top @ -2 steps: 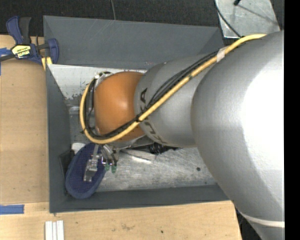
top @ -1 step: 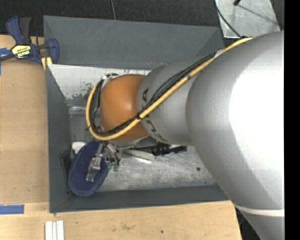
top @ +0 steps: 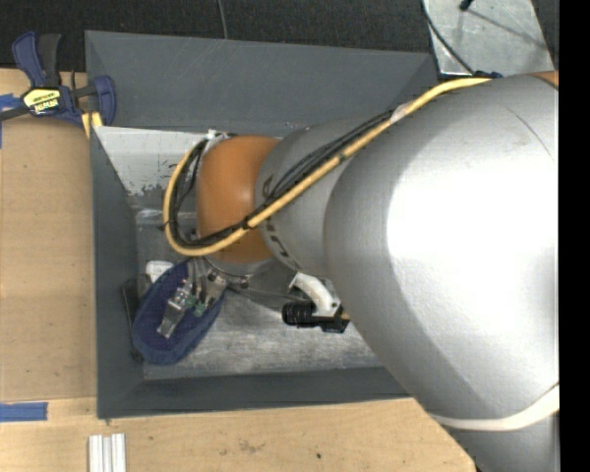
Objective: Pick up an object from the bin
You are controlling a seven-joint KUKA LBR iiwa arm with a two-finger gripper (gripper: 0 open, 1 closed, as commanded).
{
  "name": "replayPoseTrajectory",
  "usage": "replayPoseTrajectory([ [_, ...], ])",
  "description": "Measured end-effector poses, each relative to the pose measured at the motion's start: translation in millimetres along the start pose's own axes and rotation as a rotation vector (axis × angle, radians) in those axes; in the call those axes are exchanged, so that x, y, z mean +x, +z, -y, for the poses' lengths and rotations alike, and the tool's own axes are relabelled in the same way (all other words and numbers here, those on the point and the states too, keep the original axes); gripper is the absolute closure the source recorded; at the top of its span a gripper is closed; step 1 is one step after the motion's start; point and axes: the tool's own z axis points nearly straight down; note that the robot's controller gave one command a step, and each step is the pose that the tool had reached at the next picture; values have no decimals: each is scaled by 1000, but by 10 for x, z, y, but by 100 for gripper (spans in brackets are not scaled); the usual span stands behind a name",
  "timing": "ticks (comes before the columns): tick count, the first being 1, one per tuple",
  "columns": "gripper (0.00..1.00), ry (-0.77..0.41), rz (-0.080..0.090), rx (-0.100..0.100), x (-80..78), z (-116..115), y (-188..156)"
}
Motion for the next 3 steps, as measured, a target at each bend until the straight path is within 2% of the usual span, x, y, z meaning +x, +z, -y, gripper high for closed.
replayPoseTrajectory([
  [1,0,221,6,-14,-149,22,-5],
  [2,100,223,5,-14,-147,20,-10],
  [3,100,225,17,-13,-284,-6,-1559],
])
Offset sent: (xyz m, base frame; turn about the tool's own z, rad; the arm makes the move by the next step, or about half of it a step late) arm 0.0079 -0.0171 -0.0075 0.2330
